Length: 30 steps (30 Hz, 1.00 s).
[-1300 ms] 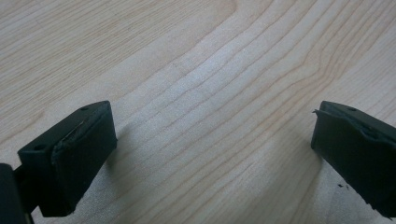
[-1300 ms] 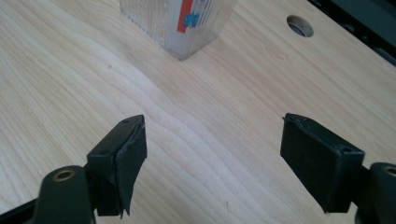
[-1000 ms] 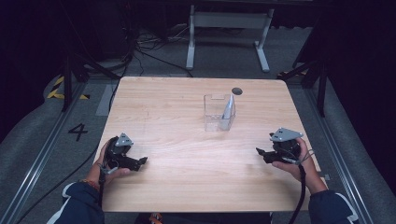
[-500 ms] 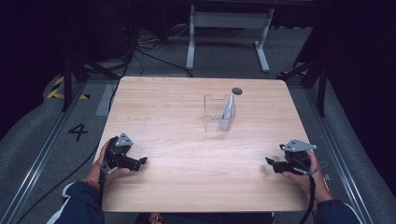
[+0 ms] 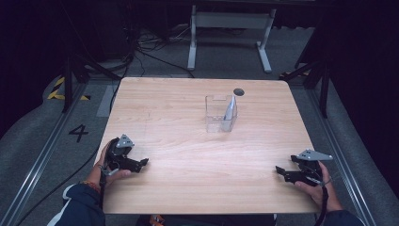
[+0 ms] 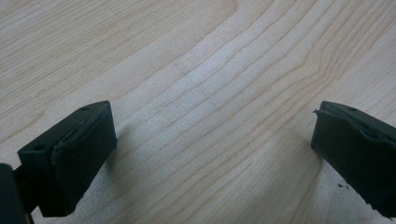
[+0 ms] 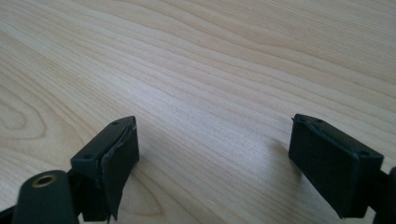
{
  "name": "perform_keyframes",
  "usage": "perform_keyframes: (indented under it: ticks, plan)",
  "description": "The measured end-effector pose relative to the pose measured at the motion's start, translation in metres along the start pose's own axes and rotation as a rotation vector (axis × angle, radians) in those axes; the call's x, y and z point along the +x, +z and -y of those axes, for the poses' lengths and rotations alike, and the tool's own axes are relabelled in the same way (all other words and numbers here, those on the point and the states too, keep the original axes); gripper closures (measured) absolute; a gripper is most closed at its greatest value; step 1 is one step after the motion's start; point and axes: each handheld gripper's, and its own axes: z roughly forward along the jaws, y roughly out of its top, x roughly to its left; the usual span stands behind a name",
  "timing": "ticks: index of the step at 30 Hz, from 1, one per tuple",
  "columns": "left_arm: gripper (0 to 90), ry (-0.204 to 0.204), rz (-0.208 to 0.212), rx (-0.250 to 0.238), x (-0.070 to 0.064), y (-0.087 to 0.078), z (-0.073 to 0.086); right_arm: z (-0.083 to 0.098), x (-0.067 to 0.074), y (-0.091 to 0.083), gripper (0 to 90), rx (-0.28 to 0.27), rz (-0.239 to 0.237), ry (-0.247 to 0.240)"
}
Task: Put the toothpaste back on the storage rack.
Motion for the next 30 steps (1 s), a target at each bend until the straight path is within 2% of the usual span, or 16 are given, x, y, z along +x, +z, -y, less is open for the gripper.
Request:
perform_keyframes:
  ticks: [19,20,22,24,26,30]
  plan:
    - [0.5,-0.008,-0.009,-0.002,-0.0007,0.0001,0.0,0.0003,-0.0003,-0.0002,14.8,0.005,0.004,0.0]
    - [0.4,0.01,-0.015,0.004,0.0006,-0.0005,-0.0008,0.0003,-0.0001,-0.0002,14.8,0.005,0.005,0.002]
    - [0.3,-0.01,-0.01,0.005,-0.0006,0.0,-0.0007,0.0004,0.0,-0.0002,14.8,0.004,0.006,0.003]
    - [0.3,0.008,-0.015,0.004,0.0008,0.0001,-0.0015,0.0004,0.0,-0.0002,14.8,0.004,0.006,0.003]
    - [0.3,-0.005,-0.01,0.005,-0.0001,0.0005,-0.0015,0.0004,0.0,-0.0002,14.8,0.005,0.007,0.003]
    - [0.2,-0.005,-0.008,0.007,0.0002,0.0008,-0.0019,0.0004,0.0,-0.0002,14.8,0.004,0.006,0.003]
